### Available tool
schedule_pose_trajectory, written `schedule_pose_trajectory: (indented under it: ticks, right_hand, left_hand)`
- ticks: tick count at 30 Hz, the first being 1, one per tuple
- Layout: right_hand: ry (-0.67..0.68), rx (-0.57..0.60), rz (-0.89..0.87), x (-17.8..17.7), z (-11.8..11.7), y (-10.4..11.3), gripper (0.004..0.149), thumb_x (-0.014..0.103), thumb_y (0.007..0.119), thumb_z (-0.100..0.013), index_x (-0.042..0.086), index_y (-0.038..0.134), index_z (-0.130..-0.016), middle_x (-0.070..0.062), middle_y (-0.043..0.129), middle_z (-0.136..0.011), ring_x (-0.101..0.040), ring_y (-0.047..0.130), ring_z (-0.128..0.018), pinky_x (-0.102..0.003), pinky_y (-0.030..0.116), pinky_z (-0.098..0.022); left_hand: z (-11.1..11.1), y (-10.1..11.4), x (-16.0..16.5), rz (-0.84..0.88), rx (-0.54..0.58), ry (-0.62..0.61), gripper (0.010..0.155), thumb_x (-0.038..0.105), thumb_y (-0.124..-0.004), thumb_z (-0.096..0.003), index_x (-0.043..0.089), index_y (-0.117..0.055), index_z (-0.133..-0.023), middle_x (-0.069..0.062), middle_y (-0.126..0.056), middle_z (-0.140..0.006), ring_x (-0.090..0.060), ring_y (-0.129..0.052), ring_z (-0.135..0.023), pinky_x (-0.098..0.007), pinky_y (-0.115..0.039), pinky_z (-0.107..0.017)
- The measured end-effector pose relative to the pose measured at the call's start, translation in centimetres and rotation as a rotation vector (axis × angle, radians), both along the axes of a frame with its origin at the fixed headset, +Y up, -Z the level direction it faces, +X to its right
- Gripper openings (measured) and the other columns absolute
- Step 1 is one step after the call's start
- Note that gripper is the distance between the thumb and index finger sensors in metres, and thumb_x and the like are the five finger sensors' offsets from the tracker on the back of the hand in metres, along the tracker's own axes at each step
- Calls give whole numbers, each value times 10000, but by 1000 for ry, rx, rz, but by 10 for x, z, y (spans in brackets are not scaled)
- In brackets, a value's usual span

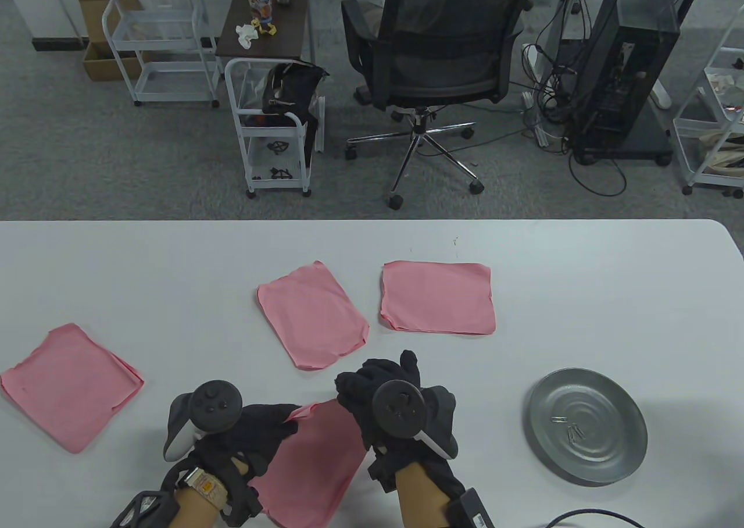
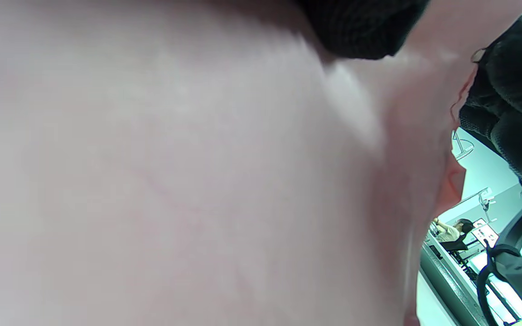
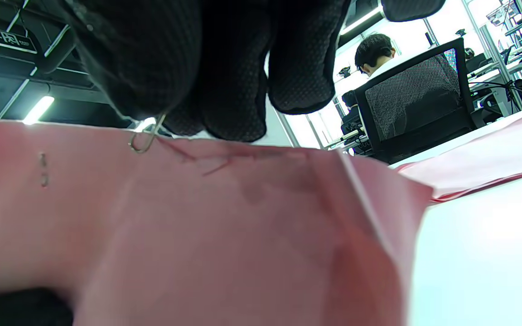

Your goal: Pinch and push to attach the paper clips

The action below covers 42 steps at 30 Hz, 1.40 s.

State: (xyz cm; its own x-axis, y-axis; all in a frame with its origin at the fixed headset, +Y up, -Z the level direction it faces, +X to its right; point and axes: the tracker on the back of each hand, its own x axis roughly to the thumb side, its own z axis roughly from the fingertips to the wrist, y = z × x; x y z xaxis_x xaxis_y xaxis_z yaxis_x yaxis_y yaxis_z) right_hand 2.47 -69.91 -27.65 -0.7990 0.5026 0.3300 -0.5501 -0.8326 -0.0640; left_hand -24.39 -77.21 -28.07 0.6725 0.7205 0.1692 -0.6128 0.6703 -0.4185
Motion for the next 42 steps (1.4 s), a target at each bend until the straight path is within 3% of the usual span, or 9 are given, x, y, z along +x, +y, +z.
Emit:
schedule_pose_trajectory:
  ticks: [8, 11, 14, 23, 31, 34, 39, 41, 42]
  right_hand:
    - [-6, -71, -32, -6, -5, -6, 392, 396, 829, -399, 276, 834, -772, 42, 909, -760, -312, 790, -871, -702, 405, -725]
    - [-41, -94, -106, -4, -7, -12, 534, 421, 763, -436, 263, 644, -932, -17, 719, -969, -362, 635, -963, -704, 319, -727]
    - [-63, -81, -134, 0, -7, -13, 530, 418, 712, -463, 282, 591, -961, -40, 624, -1040, -396, 548, -998, -707, 264, -718]
    - [-24, -211, 112, -30, -9, -18, 624, 468, 700, -476, 314, 438, -1021, -62, 413, -1125, -418, 272, -1055, -697, 94, -689]
    - [-43, -196, 93, -32, -8, -19, 609, 428, 708, -478, 342, 436, -1015, -53, 464, -1104, -405, 319, -1054, -693, 117, -701]
    - [-46, -183, 120, -31, -8, -21, 596, 435, 712, -471, 343, 465, -1006, -54, 515, -1084, -403, 411, -1041, -702, 177, -711]
    - [-22, -244, 58, -32, -12, -30, 630, 435, 713, -468, 358, 407, -1014, -57, 527, -1076, -403, 455, -1029, -707, 210, -712]
    - [-28, -272, 7, -31, -13, -32, 608, 430, 714, -469, 361, 440, -1007, -51, 562, -1055, -395, 510, -1008, -689, 294, -728]
    - [-33, -280, -28, -28, -14, -34, 583, 431, 708, -473, 370, 465, -999, -30, 613, -1029, -374, 618, -964, -652, 429, -732]
  left_hand:
    - [-1, -3, 1, 32, -39, -10, 435, 430, -779, -417, 279, -892, -809, 26, -1014, -616, -189, -1031, -563, -496, -723, -657]
    - [-4, -10, 0, 151, -192, -19, 447, 465, -767, -424, 265, -896, -803, 33, -1039, -605, -182, -1063, -544, -471, -766, -624]
    - [-3, -22, -6, 360, -370, 29, 468, 485, -765, -424, 242, -906, -799, 13, -1047, -629, -216, -1062, -575, -479, -766, -615]
    - [-4, -29, -6, 399, -441, 15, 468, 483, -771, -418, 237, -921, -786, 8, -1052, -641, -228, -1061, -587, -477, -774, -598]
    - [-4, -31, -7, 417, -458, 17, 464, 478, -775, -416, 233, -925, -780, 7, -1054, -632, -228, -1061, -583, -475, -773, -599]
    - [-3, -34, -6, 436, -477, 5, 463, 478, -775, -413, 237, -926, -780, 12, -1055, -634, -220, -1061, -588, -465, -772, -604]
    - [-2, -38, -9, 477, -516, 11, 461, 473, -779, -413, 232, -929, -776, 8, -1057, -628, -221, -1064, -582, -460, -773, -603]
    - [-2, -40, -10, 487, -530, 14, 460, 471, -783, -411, 229, -933, -772, 6, -1060, -622, -221, -1066, -577, -457, -775, -600]
    - [-2, -41, -10, 496, -541, 14, 459, 470, -785, -410, 229, -935, -771, 6, -1060, -622, -220, -1066, -577, -457, -775, -599]
